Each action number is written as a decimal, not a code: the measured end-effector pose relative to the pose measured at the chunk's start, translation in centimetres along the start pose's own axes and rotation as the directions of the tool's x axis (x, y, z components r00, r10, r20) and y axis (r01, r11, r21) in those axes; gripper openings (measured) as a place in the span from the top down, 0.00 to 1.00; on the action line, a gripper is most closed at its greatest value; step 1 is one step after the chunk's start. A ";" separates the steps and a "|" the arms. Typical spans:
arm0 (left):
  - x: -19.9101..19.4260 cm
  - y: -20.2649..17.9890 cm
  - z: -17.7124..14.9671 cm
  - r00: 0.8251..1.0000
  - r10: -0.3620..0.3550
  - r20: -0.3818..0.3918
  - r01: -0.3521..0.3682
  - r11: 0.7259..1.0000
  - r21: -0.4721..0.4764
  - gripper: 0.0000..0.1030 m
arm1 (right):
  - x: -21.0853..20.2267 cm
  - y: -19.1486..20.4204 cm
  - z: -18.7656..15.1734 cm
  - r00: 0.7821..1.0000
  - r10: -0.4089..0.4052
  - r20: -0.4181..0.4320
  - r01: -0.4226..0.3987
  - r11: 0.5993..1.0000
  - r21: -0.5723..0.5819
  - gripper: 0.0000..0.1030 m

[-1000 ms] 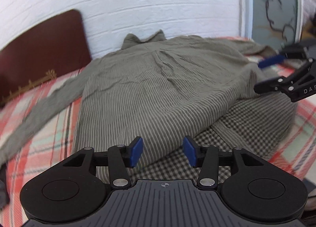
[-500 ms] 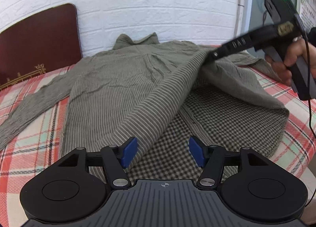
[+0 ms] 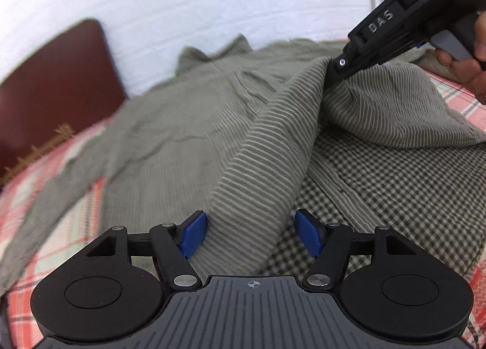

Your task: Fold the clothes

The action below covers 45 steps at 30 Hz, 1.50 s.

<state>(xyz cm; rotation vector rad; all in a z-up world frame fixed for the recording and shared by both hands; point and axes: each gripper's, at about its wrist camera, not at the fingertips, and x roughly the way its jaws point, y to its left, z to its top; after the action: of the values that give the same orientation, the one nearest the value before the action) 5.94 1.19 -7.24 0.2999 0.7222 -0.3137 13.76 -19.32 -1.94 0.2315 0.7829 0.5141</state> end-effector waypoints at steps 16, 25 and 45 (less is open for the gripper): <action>2.3 11.7 0.7 0.974 -0.216 0.066 0.204 0.714 -0.669 1.00 | -1.3 3.9 -3.4 0.996 0.093 0.008 -0.090 0.982 -0.168 0.39; 1.1 13.3 0.2 0.951 -0.260 0.167 0.299 0.641 -0.707 1.00 | 3.3 1.4 -3.6 0.976 0.216 -0.026 -0.205 0.955 0.214 0.48; -1.5 14.0 -0.9 0.938 -0.281 0.203 0.341 0.637 -0.692 0.53 | 4.0 -0.2 -1.7 0.925 0.335 0.180 -0.380 0.828 0.412 0.99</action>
<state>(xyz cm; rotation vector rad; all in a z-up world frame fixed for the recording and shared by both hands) 9.62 14.52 -4.62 -0.6071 0.7670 -0.3421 14.97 -17.41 -5.61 0.8369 0.7524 0.6692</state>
